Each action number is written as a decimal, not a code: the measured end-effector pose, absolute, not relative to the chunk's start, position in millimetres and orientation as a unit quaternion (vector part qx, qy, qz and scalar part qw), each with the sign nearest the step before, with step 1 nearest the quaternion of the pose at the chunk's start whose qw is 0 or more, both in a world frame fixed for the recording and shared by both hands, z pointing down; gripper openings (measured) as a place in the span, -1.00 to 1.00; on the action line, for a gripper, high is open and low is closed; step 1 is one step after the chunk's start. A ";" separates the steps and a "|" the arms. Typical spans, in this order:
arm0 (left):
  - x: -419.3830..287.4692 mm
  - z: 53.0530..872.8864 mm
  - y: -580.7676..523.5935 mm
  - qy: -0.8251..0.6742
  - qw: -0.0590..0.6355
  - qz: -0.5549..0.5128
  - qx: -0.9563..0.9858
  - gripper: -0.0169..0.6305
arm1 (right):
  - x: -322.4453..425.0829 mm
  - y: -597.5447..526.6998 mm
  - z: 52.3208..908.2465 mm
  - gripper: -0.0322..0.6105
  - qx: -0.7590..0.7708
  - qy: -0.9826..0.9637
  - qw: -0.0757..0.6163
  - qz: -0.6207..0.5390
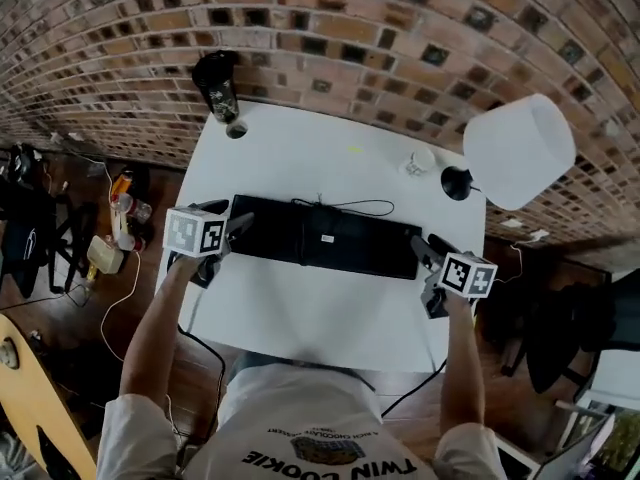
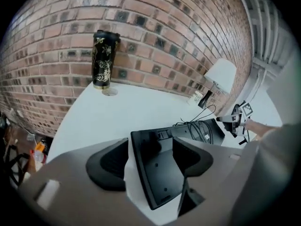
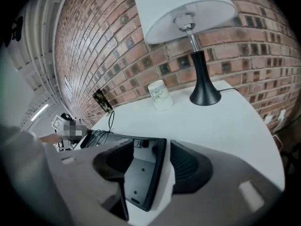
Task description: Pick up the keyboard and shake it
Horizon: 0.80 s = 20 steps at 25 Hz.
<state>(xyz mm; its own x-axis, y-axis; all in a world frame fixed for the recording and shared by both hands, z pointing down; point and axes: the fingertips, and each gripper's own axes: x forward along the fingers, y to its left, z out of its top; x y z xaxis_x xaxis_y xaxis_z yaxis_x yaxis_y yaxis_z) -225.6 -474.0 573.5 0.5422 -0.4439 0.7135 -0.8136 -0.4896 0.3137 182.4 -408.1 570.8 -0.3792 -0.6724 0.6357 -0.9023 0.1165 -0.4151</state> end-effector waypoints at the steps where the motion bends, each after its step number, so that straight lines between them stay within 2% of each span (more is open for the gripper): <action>1: -223.1 576.5 -476.4 -0.377 0.341 0.277 0.815 0.03 | 181.7 -411.9 574.3 -0.18 0.532 -0.732 0.148 0.399; 3: -216.0 583.4 -478.7 -0.360 0.359 0.274 0.816 0.12 | 182.5 -415.9 581.4 -0.17 0.522 -0.729 0.154 0.415; 7: -209.0 595.6 -483.8 -0.340 0.370 0.290 0.814 0.16 | 179.2 -424.2 595.0 -0.15 0.503 -0.722 0.184 0.439; 20: -201.5 599.1 -494.3 -0.320 0.391 0.341 0.793 0.10 | 176.7 -428.9 603.7 -0.16 0.485 -0.678 0.234 0.501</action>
